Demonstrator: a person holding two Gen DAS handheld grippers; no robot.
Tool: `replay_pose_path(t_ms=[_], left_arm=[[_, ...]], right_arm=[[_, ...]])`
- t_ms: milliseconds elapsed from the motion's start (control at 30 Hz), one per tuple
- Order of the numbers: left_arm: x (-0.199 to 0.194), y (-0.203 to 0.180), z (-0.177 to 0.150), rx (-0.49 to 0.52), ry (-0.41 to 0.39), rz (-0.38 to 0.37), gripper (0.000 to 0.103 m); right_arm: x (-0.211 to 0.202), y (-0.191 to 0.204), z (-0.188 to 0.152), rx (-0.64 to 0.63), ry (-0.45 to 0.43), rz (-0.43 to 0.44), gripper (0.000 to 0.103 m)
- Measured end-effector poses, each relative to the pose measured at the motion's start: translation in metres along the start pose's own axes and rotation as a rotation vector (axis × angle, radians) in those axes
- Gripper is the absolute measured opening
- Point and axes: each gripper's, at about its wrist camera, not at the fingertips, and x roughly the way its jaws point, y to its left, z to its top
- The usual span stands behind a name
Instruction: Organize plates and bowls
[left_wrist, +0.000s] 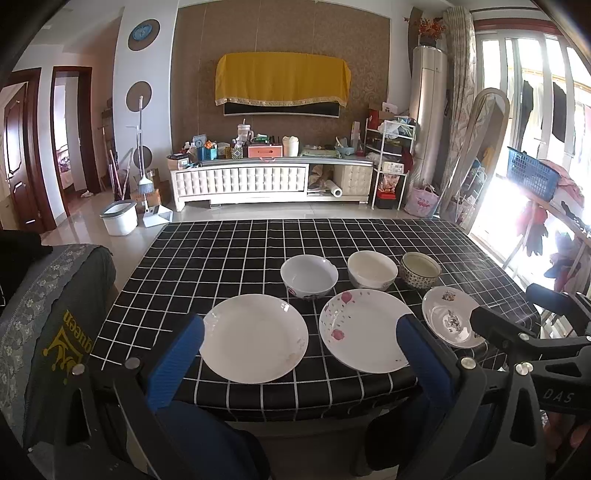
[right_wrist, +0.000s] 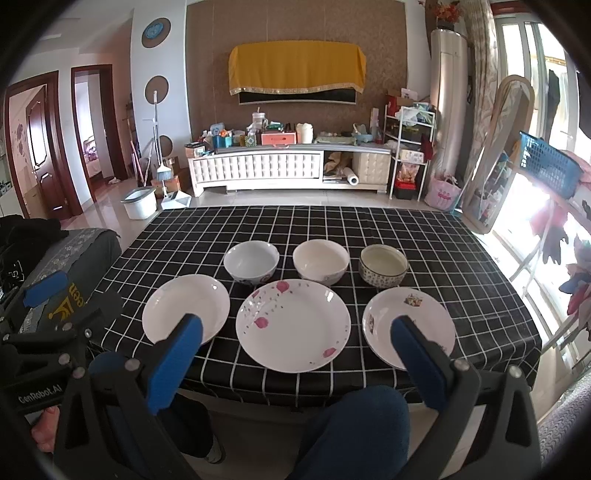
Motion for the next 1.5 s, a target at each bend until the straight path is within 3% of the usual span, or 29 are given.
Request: replay_pose_path(t_ms=[1000,1333,1500], left_arm=[[-0.007,-0.003,0.004,0.007,0.001,-0.002,0.103],[-0.012,0.004,0.028,0.014,-0.025,0.024,0.103],[-0.010,0.024,0.047,-0.008,-0.043,0.062,0.103]], right_arm=[[-0.004,-0.002,-0.002,0.006,0.017,0.004,0.103],[-0.006,0.003,0.029,0.000,-0.016,0.020,0.103],[0.004,0.017,0.050,-0.011,-0.025,0.106,0.103]])
